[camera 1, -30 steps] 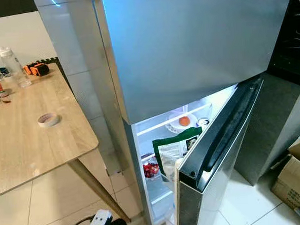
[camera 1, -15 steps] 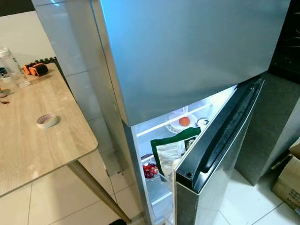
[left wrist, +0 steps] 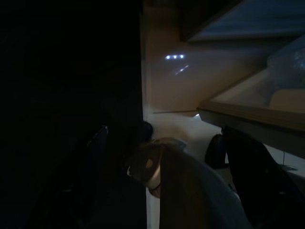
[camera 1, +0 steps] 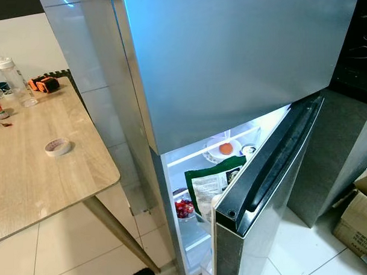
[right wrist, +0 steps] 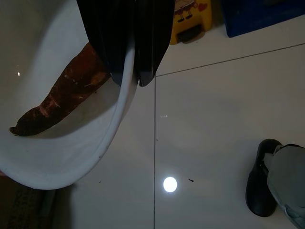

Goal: Restocking fridge

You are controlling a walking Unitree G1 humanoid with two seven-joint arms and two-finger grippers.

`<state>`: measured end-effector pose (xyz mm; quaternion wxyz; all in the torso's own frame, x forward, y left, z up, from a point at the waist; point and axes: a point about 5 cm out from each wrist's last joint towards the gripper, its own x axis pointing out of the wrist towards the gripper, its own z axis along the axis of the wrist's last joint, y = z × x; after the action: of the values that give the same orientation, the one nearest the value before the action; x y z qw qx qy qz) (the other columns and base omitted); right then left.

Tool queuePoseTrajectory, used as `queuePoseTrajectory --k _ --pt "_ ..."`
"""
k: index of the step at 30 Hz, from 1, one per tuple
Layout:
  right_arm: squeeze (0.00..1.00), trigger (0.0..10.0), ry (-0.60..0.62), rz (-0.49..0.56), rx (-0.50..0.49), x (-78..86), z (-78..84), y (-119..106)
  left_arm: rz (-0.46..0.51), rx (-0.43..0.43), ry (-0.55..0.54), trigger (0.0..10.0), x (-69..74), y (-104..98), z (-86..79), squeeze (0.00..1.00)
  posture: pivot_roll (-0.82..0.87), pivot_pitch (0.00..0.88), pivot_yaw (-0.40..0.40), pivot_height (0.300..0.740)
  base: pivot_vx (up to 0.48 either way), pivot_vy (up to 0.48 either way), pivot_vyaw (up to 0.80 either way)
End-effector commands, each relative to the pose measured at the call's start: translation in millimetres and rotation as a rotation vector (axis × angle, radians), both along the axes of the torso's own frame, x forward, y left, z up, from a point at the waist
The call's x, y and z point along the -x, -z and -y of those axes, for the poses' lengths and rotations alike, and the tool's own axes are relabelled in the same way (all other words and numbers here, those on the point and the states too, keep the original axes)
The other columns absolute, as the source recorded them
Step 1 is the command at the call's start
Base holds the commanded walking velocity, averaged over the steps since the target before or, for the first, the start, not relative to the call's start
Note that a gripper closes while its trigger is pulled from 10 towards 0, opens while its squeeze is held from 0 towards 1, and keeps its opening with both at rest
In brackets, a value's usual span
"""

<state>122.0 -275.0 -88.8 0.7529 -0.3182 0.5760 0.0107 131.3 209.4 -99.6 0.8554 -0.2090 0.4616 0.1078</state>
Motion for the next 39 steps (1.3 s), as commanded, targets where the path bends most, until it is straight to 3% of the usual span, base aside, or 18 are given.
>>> queuePoseTrajectory --k 1,13,39 --pt "0.0 10.0 -0.01 0.008 -0.011 -4.6 -3.6 0 -0.023 -0.013 -0.005 10.0 3.6 1 -4.0 0.0 -0.05 0.0 0.013 0.74 0.0 0.0 0.0" --pt "0.0 10.0 0.002 -0.007 -0.031 -2.0 -5.2 1 -0.054 0.005 -0.007 10.0 11.7 5 2.3 0.0 -0.06 0.0 0.017 0.74 0.0 0.0 0.0" --pt "0.0 10.0 0.017 -0.013 -0.054 -0.4 -9.3 3 -0.047 0.017 0.015 10.0 8.6 4 6.7 0.0 -0.06 0.0 0.018 0.74 -0.289 0.0 0.0"
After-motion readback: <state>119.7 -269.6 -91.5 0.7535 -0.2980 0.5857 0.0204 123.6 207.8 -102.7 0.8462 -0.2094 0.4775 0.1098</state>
